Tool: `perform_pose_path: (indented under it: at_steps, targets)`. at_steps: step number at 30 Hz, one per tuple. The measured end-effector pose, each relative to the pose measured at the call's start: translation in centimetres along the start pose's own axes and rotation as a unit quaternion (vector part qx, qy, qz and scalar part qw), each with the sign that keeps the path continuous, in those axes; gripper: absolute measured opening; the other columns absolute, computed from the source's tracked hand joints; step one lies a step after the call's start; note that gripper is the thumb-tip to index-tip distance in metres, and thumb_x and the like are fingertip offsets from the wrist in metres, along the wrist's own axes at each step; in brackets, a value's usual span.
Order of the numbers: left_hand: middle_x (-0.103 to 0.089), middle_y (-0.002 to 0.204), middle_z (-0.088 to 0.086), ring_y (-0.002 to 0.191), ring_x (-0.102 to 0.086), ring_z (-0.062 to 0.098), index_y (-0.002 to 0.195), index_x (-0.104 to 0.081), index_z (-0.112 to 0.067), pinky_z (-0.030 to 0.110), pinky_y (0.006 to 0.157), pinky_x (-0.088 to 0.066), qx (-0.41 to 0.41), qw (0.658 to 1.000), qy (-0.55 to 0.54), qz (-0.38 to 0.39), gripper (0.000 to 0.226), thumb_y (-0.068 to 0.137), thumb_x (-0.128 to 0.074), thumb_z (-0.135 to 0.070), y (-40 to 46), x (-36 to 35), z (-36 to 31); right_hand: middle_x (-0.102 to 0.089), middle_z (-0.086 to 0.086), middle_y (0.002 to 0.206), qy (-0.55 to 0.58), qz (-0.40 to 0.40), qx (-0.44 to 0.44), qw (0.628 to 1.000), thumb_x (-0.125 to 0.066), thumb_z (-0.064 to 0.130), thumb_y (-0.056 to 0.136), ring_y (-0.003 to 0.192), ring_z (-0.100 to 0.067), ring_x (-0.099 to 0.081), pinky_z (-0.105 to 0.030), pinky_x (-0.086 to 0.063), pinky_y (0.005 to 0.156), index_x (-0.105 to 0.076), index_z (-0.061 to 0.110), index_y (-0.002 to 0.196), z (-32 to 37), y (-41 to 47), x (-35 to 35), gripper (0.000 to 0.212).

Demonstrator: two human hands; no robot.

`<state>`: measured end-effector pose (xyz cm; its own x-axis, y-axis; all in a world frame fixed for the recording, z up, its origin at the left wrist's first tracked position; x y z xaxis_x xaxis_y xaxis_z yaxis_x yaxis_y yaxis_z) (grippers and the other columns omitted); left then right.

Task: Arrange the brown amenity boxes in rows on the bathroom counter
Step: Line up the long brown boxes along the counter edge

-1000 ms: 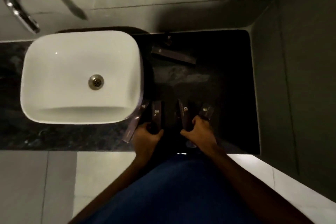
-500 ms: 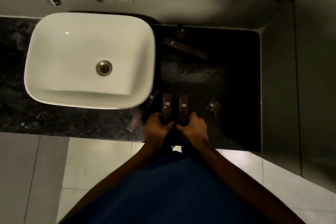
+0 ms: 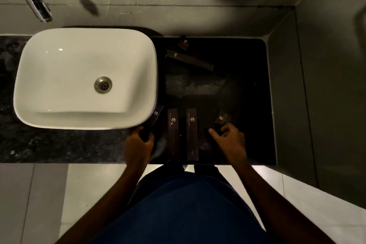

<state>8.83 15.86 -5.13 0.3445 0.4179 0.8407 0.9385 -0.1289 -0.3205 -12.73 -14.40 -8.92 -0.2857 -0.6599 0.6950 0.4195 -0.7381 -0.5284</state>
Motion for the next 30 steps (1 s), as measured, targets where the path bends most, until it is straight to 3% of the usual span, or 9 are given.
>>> perform_pose_path:
  at_steps: [3,6,9,12,16,20,24,27,30]
  targets:
    - [-0.066,0.116,0.023,0.110,-0.061,0.042,0.125,-0.062,-0.008,0.051,0.088,-0.052,-0.057,0.993,0.106,0.012,0.059,0.077,-0.065,-0.044,0.2,-0.2,-0.2,-0.060,0.006,0.066,0.029,-0.063,-0.003,0.998,-0.078,0.041,0.073,0.064,-0.016,-0.062,-0.024,-0.043,0.056,-0.056,0.026,0.074,-1.9,1.2,4.1,0.027]
    - [-0.062,0.121,0.026,0.117,-0.055,0.044,0.125,-0.060,-0.001,0.056,0.093,-0.047,-0.044,0.992,0.115,0.021,0.067,0.076,-0.066,-0.047,0.5,-1.2,0.5,-0.059,0.007,0.064,0.038,-0.078,0.023,0.996,-0.078,0.031,0.074,0.062,-0.017,-0.061,-0.019,-0.036,0.051,-0.054,0.027,0.070,-0.2,2.5,6.1,0.025]
    - [-0.061,0.125,0.023,0.121,-0.052,0.042,0.125,-0.060,-0.004,0.055,0.097,-0.045,0.002,0.989,0.137,0.049,0.069,0.073,-0.078,-0.045,1.2,-2.2,1.8,-0.062,0.002,0.066,0.014,-0.070,0.082,0.994,-0.076,0.026,0.075,0.065,-0.020,-0.061,-0.025,-0.043,0.058,-0.058,0.023,0.071,5.6,5.7,6.4,0.018]
    - [-0.061,0.124,0.018,0.117,-0.054,0.041,0.128,-0.057,-0.013,0.055,0.094,-0.045,-0.015,0.990,0.129,0.053,0.073,0.065,-0.082,-0.041,1.6,-2.3,1.8,-0.065,-0.009,0.083,-0.038,-0.078,0.175,0.981,-0.071,0.021,0.076,0.076,-0.026,-0.062,-0.032,-0.049,0.067,-0.064,0.013,0.080,14.1,9.9,6.2,0.012]
    - [-0.058,0.131,0.015,0.114,-0.057,0.041,0.133,-0.055,-0.015,0.055,0.092,-0.048,-0.026,0.991,0.120,0.061,0.069,0.071,-0.079,-0.034,1.3,-2.2,2.6,-0.059,-0.018,0.105,-0.158,-0.046,0.306,0.938,-0.068,0.021,0.074,0.097,-0.036,-0.057,-0.039,-0.049,0.078,-0.063,0.006,0.098,24.9,13.9,4.1,0.029]
    - [-0.061,0.127,0.017,0.103,-0.064,0.042,0.126,-0.060,-0.009,0.051,0.086,-0.054,-0.018,0.994,0.077,0.079,0.060,0.073,-0.075,-0.033,0.7,-2.0,3.7,-0.054,-0.021,0.119,-0.285,0.026,0.335,0.898,-0.073,0.026,0.072,0.107,-0.043,-0.055,-0.048,-0.052,0.086,-0.055,0.006,0.117,29.2,15.8,0.0,0.053]
    - [-0.070,0.102,0.017,0.087,-0.069,0.039,0.108,-0.068,-0.009,0.043,0.071,-0.056,0.016,0.997,0.050,0.053,0.047,0.066,-0.082,-0.023,-0.5,-0.5,4.5,-0.060,-0.022,0.115,-0.344,0.047,0.335,0.876,-0.073,0.021,0.074,0.101,-0.044,-0.062,-0.045,-0.054,0.081,-0.058,0.007,0.112,29.2,16.1,-2.5,0.043]
    - [-0.066,0.087,0.014,0.080,-0.067,0.037,0.092,-0.069,-0.009,0.039,0.068,-0.053,0.019,0.998,0.043,0.040,0.034,0.063,-0.081,-0.022,-1.6,0.7,3.9,-0.060,-0.022,0.113,-0.338,0.050,0.328,0.881,-0.073,0.021,0.074,0.099,-0.044,-0.063,-0.044,-0.053,0.079,-0.059,0.007,0.109,28.8,15.6,-2.1,0.040]
    - [-0.070,0.089,0.006,0.083,-0.069,0.026,0.095,-0.069,-0.016,0.034,0.074,-0.054,0.000,0.999,-0.026,0.031,0.036,0.062,-0.083,-0.017,-2.9,1.7,1.6,-0.066,-0.018,0.105,-0.222,0.011,0.294,0.930,-0.074,0.031,0.068,0.093,-0.038,-0.065,-0.039,-0.054,0.076,-0.063,0.010,0.103,27.3,14.1,2.2,0.043]
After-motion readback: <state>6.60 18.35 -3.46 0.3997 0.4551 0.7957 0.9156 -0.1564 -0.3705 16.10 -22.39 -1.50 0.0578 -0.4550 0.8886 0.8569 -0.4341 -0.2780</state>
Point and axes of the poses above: each hand's wrist, its own y-axis towards the middle knuckle, its own x-axis out of the back of the hand, z = x × y, the point moved 10 cm from there along y, towards the middle knuckle
